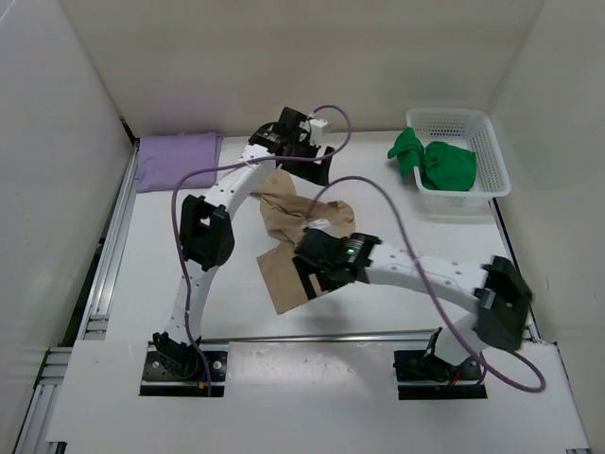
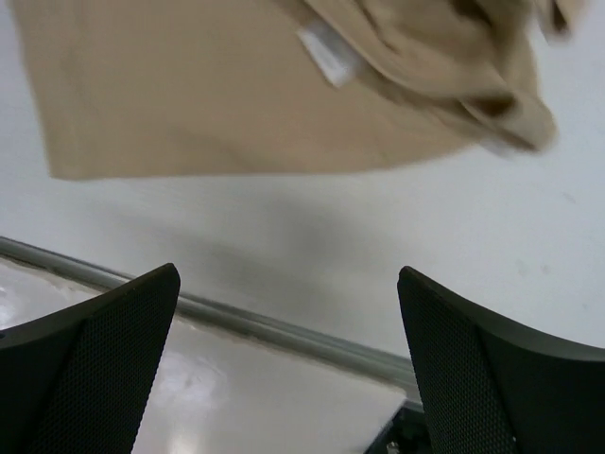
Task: Fold and stack the t-shirts
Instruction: Flatten out the tshirt
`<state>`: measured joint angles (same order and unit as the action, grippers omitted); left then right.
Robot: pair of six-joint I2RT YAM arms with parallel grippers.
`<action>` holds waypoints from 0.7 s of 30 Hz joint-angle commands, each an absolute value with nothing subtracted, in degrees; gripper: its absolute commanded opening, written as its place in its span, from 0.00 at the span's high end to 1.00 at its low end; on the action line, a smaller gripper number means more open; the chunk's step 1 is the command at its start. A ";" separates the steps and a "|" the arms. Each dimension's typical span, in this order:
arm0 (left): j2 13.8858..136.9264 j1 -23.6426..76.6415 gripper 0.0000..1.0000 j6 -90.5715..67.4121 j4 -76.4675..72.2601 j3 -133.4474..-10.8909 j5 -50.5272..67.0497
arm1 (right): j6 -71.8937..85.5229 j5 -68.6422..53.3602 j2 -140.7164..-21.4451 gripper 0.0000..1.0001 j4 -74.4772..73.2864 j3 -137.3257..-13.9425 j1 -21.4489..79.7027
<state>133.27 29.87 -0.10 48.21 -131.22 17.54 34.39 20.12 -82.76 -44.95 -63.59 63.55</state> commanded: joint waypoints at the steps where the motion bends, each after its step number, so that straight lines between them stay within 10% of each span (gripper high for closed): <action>1: 119.47 22.52 0.00 0.00 46.41 -128.08 9.86 | 24.21 17.94 -93.92 0.00 -44.47 -75.11 67.05; 6: 102.68 8.56 0.00 0.00 46.41 -107.29 7.39 | 15.57 15.47 -113.16 0.00 -46.41 -95.05 69.26; 16: 83.68 -0.96 0.00 0.00 46.41 -77.80 4.91 | 15.20 14.68 -125.86 0.01 -45.09 -97.03 66.36; 19: 81.13 -2.28 0.00 0.00 47.81 -76.65 6.33 | 15.82 9.61 -126.47 0.25 -43.87 -92.04 64.51; 21: 80.51 -2.29 0.00 0.00 48.78 -76.64 7.73 | 14.78 6.17 -124.46 0.61 -41.23 -89.31 64.51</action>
